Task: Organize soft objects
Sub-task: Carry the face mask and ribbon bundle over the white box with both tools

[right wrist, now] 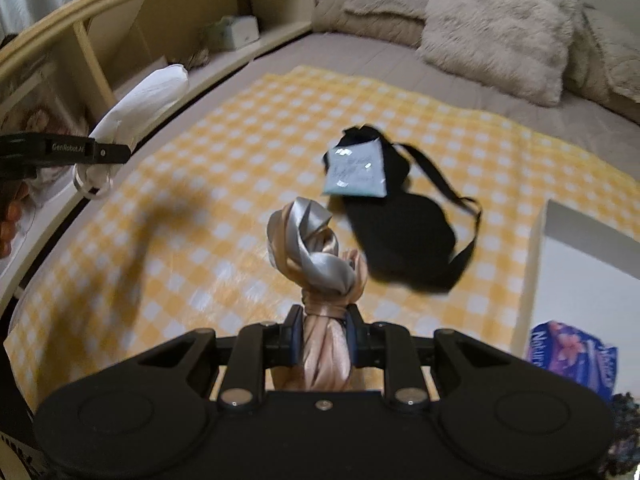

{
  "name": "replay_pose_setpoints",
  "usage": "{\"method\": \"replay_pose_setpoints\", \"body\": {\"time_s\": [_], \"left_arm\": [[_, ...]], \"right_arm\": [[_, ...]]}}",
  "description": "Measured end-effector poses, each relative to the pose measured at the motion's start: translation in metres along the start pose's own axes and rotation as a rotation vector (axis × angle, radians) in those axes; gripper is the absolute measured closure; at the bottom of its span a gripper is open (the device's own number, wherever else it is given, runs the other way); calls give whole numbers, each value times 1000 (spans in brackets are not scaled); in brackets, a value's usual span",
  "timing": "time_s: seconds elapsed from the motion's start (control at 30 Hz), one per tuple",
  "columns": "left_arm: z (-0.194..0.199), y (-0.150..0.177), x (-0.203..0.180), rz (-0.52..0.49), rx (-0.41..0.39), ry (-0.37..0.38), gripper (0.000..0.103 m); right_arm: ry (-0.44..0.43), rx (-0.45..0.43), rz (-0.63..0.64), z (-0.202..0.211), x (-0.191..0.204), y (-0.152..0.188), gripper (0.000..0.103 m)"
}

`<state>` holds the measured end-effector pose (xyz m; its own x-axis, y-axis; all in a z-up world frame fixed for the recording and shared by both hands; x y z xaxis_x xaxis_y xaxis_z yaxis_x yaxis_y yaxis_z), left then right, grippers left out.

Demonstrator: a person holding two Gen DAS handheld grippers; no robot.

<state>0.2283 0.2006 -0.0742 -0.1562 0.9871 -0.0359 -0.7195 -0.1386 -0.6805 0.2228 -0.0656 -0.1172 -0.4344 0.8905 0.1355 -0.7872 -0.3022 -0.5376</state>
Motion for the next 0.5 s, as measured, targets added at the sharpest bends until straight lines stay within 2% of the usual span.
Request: {"method": "replay_pose_setpoints", "body": {"time_s": [0.23, 0.5], "left_arm": [[14, -10, -53, -65, -56, 62, 100], [17, -19, -115, -134, -85, 146, 100]], "right_arm": [[33, -81, -36, 36, -28, -4, 80], [89, -168, -120, 77, -78, 1, 80]]}}
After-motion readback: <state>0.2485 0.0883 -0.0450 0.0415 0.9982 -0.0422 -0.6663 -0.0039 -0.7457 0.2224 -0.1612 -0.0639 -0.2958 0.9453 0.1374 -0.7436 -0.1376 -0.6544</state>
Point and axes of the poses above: each gripper's, at about its wrist camera, not at the fingertips, and z roughly against the way its jaws point, x to its left, y to its underside, the point moved 2 cm from there along -z, roughly the way its jaws point, and after that the axes turned 5 degrees about x, right-handed, at the moved point
